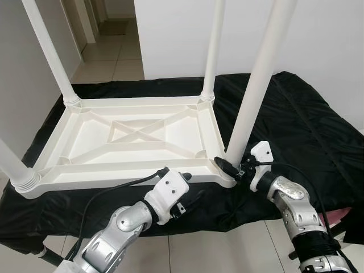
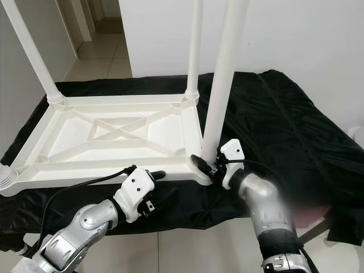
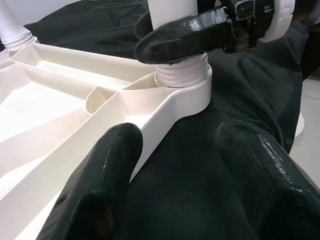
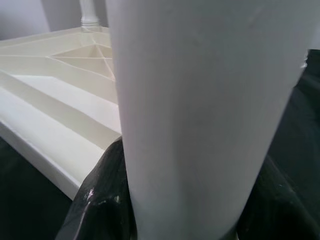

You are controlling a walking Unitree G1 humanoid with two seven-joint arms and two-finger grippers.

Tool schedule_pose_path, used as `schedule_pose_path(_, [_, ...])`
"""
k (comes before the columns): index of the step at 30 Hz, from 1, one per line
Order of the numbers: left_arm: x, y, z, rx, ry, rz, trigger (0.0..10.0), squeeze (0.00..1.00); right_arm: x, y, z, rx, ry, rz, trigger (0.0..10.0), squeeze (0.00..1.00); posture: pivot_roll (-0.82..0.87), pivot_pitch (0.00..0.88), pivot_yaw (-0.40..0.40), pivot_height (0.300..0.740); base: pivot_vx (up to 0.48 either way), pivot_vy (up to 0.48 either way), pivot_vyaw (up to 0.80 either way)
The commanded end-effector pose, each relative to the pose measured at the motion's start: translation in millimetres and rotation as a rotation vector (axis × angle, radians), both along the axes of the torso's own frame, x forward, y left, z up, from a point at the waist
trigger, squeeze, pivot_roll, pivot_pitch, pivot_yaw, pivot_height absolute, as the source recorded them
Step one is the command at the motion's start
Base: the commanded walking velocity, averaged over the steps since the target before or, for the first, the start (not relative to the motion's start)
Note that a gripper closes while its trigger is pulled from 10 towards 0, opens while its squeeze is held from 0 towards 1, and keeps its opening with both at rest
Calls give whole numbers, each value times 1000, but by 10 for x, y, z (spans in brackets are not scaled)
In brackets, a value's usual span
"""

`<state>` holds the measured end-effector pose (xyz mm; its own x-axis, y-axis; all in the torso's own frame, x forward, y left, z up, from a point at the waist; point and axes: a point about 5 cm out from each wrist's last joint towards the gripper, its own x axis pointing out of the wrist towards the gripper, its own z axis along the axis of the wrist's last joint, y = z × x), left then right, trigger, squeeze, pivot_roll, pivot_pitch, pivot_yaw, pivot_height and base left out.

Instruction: Building children table

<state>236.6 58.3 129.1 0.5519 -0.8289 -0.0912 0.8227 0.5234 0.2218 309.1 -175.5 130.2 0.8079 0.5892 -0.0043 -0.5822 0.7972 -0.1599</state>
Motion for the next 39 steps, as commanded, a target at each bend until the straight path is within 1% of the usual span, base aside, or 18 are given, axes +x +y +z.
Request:
schedule_pose_path(1, [-23, -2, 2, 19, 9, -92, 10000, 0, -36, -18, -139, -56, 50, -65, 10000, 0, -28, 9, 32, 740, 0, 0, 0])
schedule_pose_path(5, [18, 43, 29, -13, 11, -42, 10000, 0, -95, 75, -175, -14, 43, -128, 10000, 0, -32, 13, 38, 740, 0, 0, 0])
schedule_pose_path(8, [22, 59, 42, -32, 8, -32, 10000, 0, -118, 109, -198, 6, 47, -163, 10000, 0, -31, 13, 41, 740, 0, 0, 0])
schedule_pose_path(10, [16, 76, 47, -44, 2, -14, 10000, 0, -180, 188, -258, 88, 62, -254, 10000, 0, -25, 13, 38, 740, 0, 0, 0])
schedule_pose_path(12, [16, 76, 47, -44, 2, -14, 10000, 0, -180, 188, -258, 88, 62, -254, 10000, 0, -25, 13, 38, 740, 0, 0, 0])
schedule_pose_path(15, [4, 76, 41, -51, 2, -6, 10000, 0, -218, 250, -296, 151, 80, -341, 10000, 0, -19, 9, 36, 740, 0, 0, 0])
schedule_pose_path(18, [0, 63, 36, -70, 31, -19, 10000, 0, -217, 280, -308, 156, 99, -382, 10000, 0, -16, 11, 36, 740, 0, 0, 0])
schedule_pose_path(20, [0, 63, 36, -70, 31, -19, 10000, 0, -217, 280, -308, 156, 99, -382, 10000, 0, -16, 11, 36, 740, 0, 0, 0])
schedule_pose_path(22, [30, 50, 75, -116, 55, 0, 10000, 0, -226, 313, -307, 156, 112, -469, 10000, 0, -13, 10, 35, 740, 0, 0, 0])
schedule_pose_path(23, [30, 50, 75, -116, 55, 0, 10000, 0, -226, 313, -307, 156, 112, -469, 10000, 0, -13, 10, 35, 740, 0, 0, 0])
schedule_pose_path(25, [34, 40, 84, -133, 60, 7, 10000, 0, -239, 367, -298, 185, 131, -539, 10000, 0, -17, 11, 33, 740, 0, 0, 0])
schedule_pose_path(31, [50, 33, 99, -148, 56, 22, 10000, 0, -247, 452, -277, 209, 135, -599, 10000, 0, -18, 13, 33, 740, 0, 0, 0])
schedule_pose_path(33, [65, 31, 106, -155, 55, 29, 10000, 0, -229, 467, -274, 190, 124, -680, 10000, 0, -19, 14, 32, 740, 0, 0, 0])
schedule_pose_path(34, [65, 31, 106, -155, 55, 29, 10000, 0, -229, 467, -274, 190, 124, -680, 10000, 0, -19, 14, 32, 740, 0, 0, 0])
schedule_pose_path(35, [71, 23, 100, -155, 56, 30, 10000, 0, -217, 461, -273, 194, 124, -738, 10000, 0, -19, 14, 32, 740, 0, 0, 0])
schedule_pose_path(37, [71, 23, 100, -155, 56, 30, 10000, 0, -217, 461, -273, 194, 124, -738, 10000, 0, -19, 14, 32, 740, 0, 0, 0])
schedule_pose_path(38, [75, 7, 98, -157, 57, 31, 10000, 0, -197, 487, -252, 212, 120, -752, 10000, 0, -19, 13, 27, 740, 0, 0, 0])
schedule_pose_path(39, [80, -11, 102, -167, 60, 34, 10000, 0, -177, 514, -204, 243, 104, -730, 10000, 0, -19, 13, 27, 740, 0, 0, 0])
